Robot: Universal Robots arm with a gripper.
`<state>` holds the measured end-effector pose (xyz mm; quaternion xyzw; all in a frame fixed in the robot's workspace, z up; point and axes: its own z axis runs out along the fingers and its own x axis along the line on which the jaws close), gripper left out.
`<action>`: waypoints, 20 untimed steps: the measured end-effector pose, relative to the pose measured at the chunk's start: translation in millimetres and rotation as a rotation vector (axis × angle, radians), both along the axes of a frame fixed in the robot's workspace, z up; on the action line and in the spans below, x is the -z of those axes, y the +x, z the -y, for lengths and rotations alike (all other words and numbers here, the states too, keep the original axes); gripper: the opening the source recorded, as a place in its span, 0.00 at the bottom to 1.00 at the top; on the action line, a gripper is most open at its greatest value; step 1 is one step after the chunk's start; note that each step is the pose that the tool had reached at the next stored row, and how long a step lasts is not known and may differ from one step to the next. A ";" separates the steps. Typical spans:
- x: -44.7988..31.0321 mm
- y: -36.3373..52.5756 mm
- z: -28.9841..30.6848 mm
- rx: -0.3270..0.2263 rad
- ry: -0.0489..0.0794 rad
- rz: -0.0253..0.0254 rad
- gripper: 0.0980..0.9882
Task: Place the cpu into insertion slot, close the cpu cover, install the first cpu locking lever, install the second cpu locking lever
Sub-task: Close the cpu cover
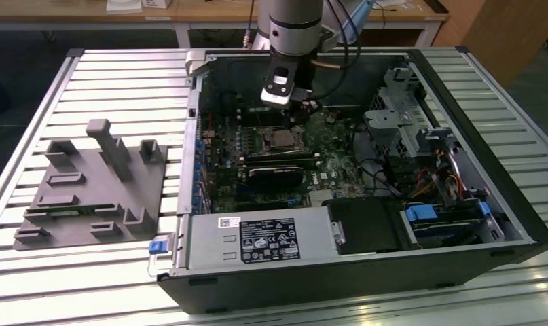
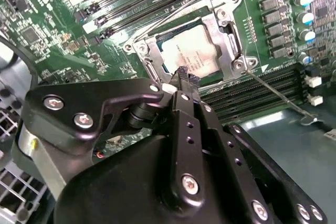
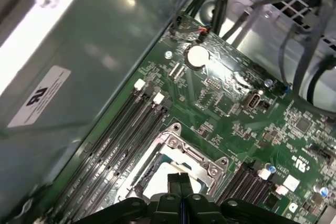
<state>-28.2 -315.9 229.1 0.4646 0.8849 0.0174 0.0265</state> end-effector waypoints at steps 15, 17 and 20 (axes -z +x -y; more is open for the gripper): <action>0.3 0.0 0.0 -0.179 -0.025 -0.0006 0.01; 0.4 0.0 0.0 -0.201 -0.031 -0.0010 0.01; 0.6 0.0 0.0 -0.237 -0.042 -0.0018 0.01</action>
